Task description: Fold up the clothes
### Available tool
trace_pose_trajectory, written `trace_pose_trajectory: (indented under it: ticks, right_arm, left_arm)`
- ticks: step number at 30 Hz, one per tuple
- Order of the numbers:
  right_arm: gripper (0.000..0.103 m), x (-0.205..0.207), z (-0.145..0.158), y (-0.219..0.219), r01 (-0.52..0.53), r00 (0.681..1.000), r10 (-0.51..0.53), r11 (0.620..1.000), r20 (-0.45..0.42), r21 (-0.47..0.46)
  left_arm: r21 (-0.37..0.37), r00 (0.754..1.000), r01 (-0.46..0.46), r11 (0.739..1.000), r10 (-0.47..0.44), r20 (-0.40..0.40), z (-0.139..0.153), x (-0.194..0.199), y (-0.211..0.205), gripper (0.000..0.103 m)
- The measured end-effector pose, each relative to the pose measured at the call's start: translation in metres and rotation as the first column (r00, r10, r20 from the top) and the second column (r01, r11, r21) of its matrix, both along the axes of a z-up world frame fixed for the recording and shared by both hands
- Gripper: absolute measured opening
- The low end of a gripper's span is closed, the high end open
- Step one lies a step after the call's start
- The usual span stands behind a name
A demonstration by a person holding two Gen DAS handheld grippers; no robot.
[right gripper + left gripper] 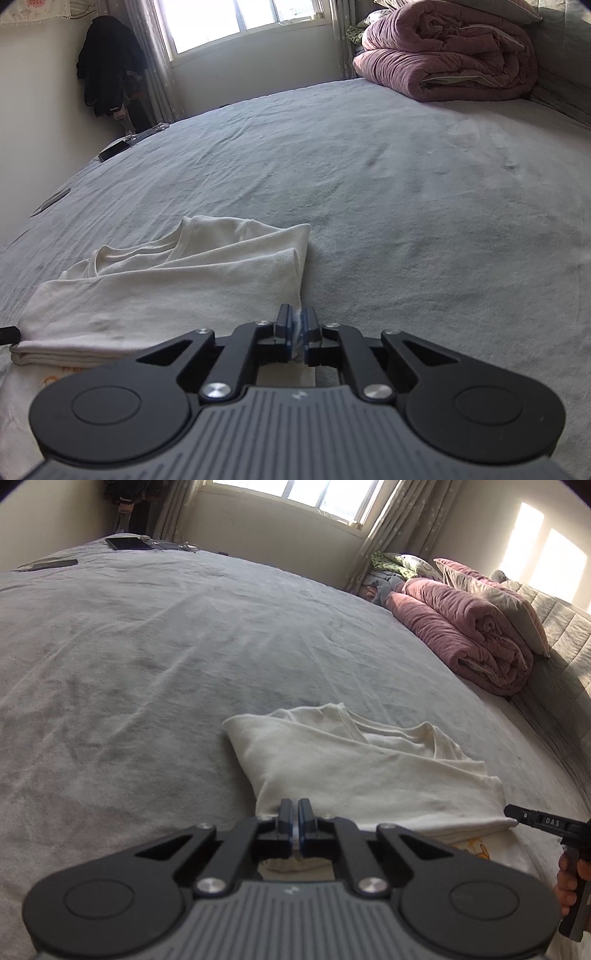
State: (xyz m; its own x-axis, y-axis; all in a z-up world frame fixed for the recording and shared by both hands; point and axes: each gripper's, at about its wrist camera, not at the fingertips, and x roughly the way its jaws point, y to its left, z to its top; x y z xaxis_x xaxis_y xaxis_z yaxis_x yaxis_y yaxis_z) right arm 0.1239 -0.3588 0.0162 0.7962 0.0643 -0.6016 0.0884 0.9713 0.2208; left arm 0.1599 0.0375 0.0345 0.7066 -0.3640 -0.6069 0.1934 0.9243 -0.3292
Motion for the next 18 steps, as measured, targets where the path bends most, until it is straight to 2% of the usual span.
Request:
trace_pose_trajectory:
  ticks: [2,4,6,10,13,14,18]
  right_arm:
    - [0.008,-0.001,0.004,-0.001,0.007,1.0,-0.007,1.0,0.015,0.008]
    - [0.008,-0.003,0.007,-0.002,0.01,0.999,-0.01,1.0,0.035,0.013]
    - [0.008,-0.003,0.009,0.0,0.009,0.999,-0.009,1.0,0.043,0.005]
    - [0.008,-0.007,0.015,0.007,0.012,0.996,-0.007,0.999,0.092,-0.048]
    - [0.008,-0.009,0.018,0.008,0.008,0.992,0.0,0.998,0.128,-0.067]
    - [0.008,-0.007,0.016,0.009,0.003,0.994,0.005,0.998,0.111,-0.068]
    - [0.008,0.0,-0.001,0.01,-0.013,0.999,0.016,0.997,0.04,-0.072]
  left_arm:
    - [-0.023,0.999,-0.042,0.999,0.043,0.033,0.006,0.0,0.008,0.006]
    - [-0.06,0.997,-0.068,0.996,0.07,0.029,0.007,0.002,0.016,0.006]
    - [-0.065,0.997,-0.071,0.995,0.073,0.028,0.006,0.003,0.017,0.006]
    - [-0.014,0.998,-0.04,0.999,0.041,0.05,0.005,0.002,0.003,0.006]
    - [0.073,0.999,-0.028,0.997,0.025,0.033,-0.002,0.003,-0.009,0.006]
    - [0.111,0.999,-0.036,0.993,0.033,0.028,-0.004,0.004,-0.011,0.006]
    - [0.138,0.999,-0.05,0.989,0.049,0.012,-0.008,0.005,-0.008,0.013]
